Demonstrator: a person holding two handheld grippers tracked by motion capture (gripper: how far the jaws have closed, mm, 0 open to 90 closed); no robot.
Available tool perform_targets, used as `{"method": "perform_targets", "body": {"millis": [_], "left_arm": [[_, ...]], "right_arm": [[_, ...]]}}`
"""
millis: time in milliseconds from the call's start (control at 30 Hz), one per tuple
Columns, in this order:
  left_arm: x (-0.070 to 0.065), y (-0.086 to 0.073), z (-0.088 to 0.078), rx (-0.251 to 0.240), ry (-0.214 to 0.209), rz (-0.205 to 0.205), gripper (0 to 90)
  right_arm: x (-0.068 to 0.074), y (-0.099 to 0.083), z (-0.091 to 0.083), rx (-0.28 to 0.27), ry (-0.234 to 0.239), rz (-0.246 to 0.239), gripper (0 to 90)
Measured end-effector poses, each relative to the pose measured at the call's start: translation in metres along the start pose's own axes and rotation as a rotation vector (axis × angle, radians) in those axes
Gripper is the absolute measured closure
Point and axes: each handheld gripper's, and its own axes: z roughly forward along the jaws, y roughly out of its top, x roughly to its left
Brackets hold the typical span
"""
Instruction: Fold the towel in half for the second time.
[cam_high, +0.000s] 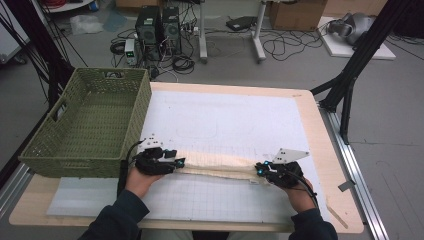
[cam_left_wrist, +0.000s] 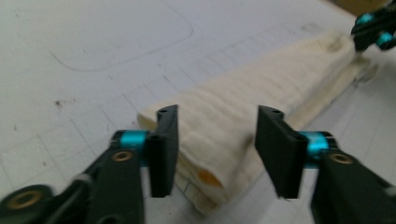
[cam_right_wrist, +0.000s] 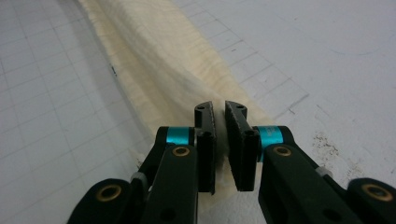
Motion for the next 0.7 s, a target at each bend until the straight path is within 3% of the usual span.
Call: {"method": "perform_targets", "body": {"millis": [67, 133, 267, 367, 467, 600, 700], "left_arm": [[0.0, 0.009, -0.004, -0.045, 0.005, 0.001, 46.4], [-0.001, 0.015, 0.0, -0.053, 0.002, 0.006, 47.0], [-0.001, 0.012, 0.018, 0.021, 0.002, 0.047, 56.8], [-0.002, 0.007, 0.028, 0.059, 0.001, 0.052, 62.5], [-0.003, 0.002, 0.032, 0.09, -0.001, 0.072, 65.1], [-0.005, 0.001, 0.033, 0.11, -0.001, 0.092, 66.3], [-0.006, 0.001, 0.034, 0.124, 0.0, 0.103, 66.4]], "right_arm": [[0.001, 0.001, -0.002, 0.0, 0.003, -0.005, 82.7], [0.002, 0.001, -0.002, 0.002, 0.005, -0.009, 80.9], [0.003, 0.004, -0.005, -0.026, 0.032, 0.012, 64.8], [0.004, 0.013, -0.016, -0.113, 0.002, 0.056, 57.1], [0.004, 0.025, -0.018, -0.162, -0.038, 0.096, 54.4], [0.011, 0.041, -0.004, -0.151, -0.076, 0.119, 58.9], [0.02, 0.046, 0.018, -0.102, -0.076, 0.113, 61.4]]}}
